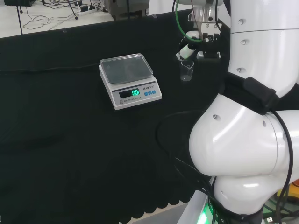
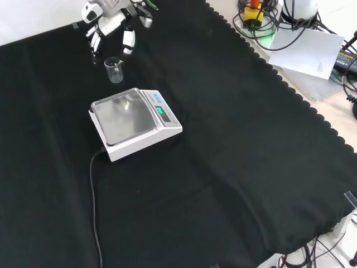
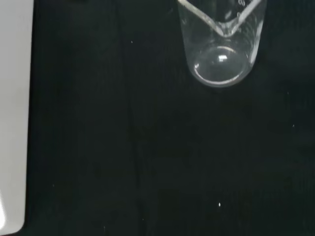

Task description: Pick up the beaker.

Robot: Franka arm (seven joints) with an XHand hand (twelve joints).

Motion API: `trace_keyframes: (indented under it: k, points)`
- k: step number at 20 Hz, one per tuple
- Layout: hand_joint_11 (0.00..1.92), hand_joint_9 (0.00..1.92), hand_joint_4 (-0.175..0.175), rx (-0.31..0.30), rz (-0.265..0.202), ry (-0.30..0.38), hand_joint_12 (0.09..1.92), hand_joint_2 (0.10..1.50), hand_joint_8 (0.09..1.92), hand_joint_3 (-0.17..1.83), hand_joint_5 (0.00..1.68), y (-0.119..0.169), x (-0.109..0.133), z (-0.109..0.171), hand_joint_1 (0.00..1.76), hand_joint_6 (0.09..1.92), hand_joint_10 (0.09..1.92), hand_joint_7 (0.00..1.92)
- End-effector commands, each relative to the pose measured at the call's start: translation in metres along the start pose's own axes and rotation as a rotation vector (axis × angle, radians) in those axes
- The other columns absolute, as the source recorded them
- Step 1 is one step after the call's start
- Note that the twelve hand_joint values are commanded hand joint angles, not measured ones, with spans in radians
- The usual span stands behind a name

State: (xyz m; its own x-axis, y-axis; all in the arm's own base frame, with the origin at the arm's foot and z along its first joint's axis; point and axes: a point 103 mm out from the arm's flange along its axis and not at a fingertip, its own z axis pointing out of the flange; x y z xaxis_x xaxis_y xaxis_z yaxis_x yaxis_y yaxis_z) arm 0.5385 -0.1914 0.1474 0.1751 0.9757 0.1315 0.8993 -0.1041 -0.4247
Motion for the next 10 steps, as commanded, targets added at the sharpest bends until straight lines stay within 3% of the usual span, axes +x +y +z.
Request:
trace_keyframes:
  k: [1,5,10]
  points:
    - [0.0,0.46,0.007,0.028,0.006,0.01,1.43,0.79,0.68,0.49,0.54,0.006,-0.005,0.01,0.7,0.17,0.78,0.38]
    - [0.0,0.33,0.006,0.078,0.005,-0.017,1.42,0.72,0.69,0.46,0.45,0.01,-0.006,0.018,0.67,0.13,0.82,0.29]
    - [0.0,0.21,0.006,0.087,0.012,-0.005,1.4,0.67,0.7,0.42,0.41,0.014,-0.011,0.025,0.65,0.12,0.84,0.2]
